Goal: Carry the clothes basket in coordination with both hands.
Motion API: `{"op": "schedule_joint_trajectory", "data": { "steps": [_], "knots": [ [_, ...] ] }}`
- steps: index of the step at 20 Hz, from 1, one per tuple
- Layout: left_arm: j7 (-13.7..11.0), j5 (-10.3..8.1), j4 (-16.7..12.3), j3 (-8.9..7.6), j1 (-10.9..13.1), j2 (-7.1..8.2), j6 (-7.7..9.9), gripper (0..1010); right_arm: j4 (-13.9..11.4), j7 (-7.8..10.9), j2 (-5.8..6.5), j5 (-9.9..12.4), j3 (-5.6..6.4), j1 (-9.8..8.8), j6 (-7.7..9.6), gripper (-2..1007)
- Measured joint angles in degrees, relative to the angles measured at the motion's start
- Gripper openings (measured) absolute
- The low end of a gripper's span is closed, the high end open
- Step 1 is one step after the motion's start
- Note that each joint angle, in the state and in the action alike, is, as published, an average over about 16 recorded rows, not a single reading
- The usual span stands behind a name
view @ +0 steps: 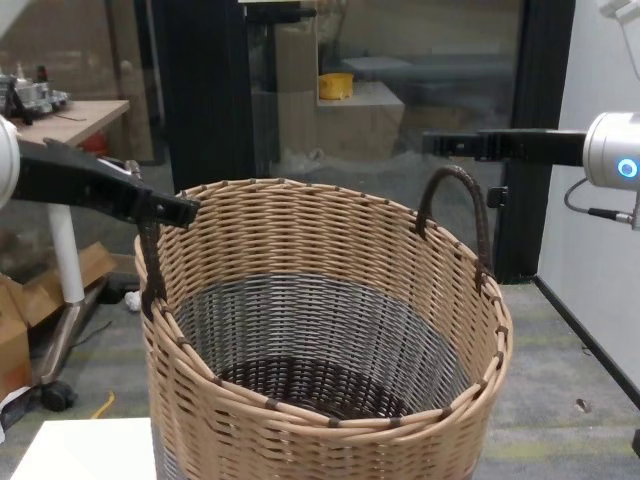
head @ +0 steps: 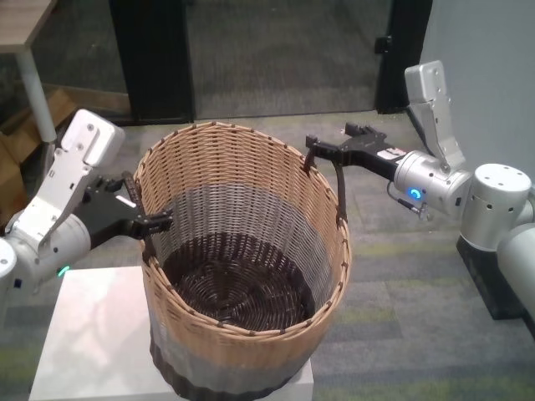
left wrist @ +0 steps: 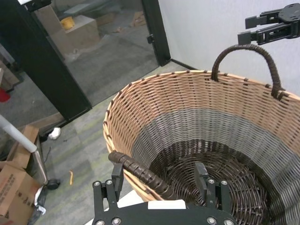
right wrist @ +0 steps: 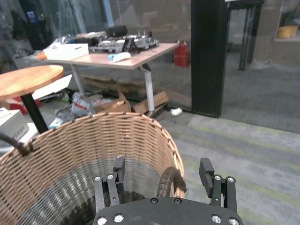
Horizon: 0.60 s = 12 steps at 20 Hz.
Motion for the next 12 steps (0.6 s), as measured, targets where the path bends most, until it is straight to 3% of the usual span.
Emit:
{"op": "schedule_joint_trajectory", "data": {
  "steps": [12],
  "knots": [
    [-0.92,2.19,-1.84,-0.52,-1.22,-0.88,-0.65,1002,-0.71,-0.46,-0.09,1.39,1.25,-0.59,-3.04,1003]
  ]
}}
